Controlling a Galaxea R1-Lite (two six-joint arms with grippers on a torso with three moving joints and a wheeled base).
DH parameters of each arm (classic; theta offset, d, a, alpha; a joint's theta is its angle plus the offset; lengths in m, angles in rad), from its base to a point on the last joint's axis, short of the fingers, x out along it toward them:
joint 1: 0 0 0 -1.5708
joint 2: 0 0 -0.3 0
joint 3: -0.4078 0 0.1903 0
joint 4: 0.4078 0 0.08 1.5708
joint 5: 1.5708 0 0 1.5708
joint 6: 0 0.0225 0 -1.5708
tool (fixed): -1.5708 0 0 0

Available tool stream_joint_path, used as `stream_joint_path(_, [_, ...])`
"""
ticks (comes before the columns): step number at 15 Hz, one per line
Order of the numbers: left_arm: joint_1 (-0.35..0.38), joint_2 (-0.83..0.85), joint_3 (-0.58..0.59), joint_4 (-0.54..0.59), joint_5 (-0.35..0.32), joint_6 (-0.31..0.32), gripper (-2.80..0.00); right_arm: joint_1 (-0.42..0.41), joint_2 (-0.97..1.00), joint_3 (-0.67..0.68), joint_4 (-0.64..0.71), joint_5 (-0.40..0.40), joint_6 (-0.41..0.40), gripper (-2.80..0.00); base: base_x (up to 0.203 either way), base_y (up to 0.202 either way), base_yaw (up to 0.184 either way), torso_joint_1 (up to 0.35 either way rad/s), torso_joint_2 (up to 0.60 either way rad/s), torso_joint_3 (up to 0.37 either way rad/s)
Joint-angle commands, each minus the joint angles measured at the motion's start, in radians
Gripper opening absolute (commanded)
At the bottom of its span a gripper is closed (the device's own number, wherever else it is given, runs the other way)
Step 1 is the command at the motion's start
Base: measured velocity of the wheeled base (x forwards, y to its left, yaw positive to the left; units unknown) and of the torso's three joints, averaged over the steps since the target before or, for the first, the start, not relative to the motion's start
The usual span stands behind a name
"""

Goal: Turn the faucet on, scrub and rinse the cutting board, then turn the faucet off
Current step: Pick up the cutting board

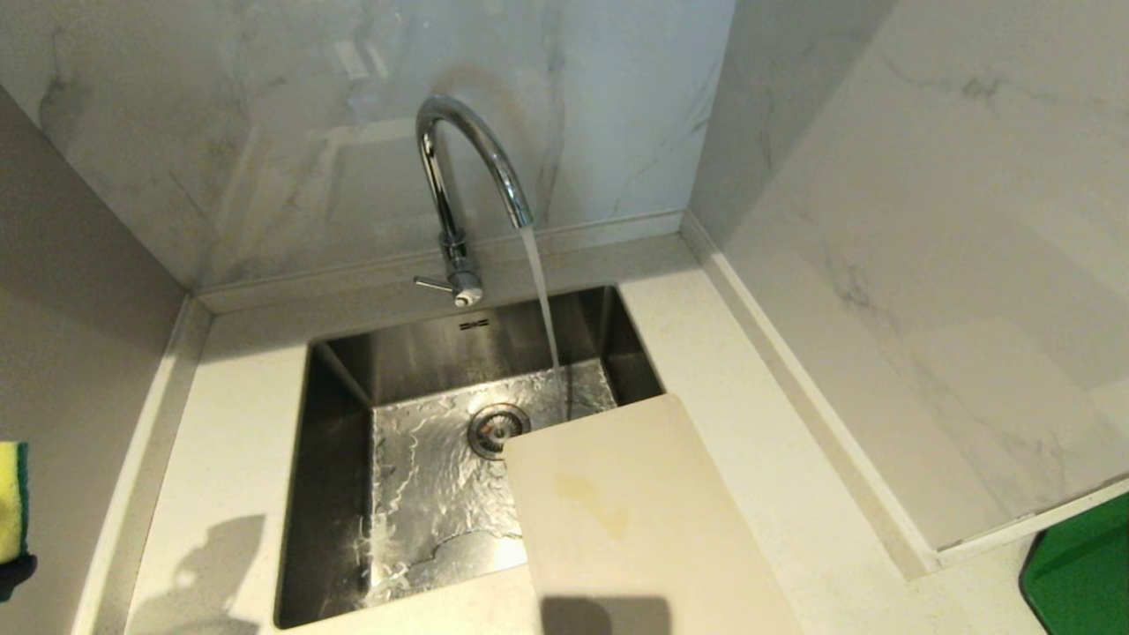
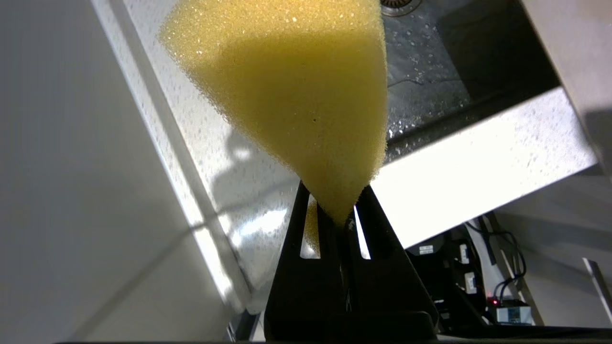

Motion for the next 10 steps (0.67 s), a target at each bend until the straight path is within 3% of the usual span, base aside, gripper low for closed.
stream_joint_path(1, [0.024, -0.137, 0.096, -0.014, 0.0, 0.002, -2.8, 0.0, -0.002, 0.002, 0.0, 0.0, 0.0, 0.0, 0.0, 0.0, 0.0, 0.0, 0.0, 0.0])
stream_joint_path(6, [0.109, -0.274, 0.318, -0.135, -0.007, 0.026, -2.8, 0.0, -0.002, 0.002, 0.0, 0.0, 0.0, 0.0, 0.0, 0.0, 0.0, 0.0, 0.0, 0.0])
stream_joint_path(10, [0.123, -0.391, 0.456, -0.233, -0.012, 0.042, -2.8, 0.0, -0.002, 0.002, 0.0, 0.0, 0.0, 0.0, 0.0, 0.0, 0.0, 0.0, 0.0, 0.0])
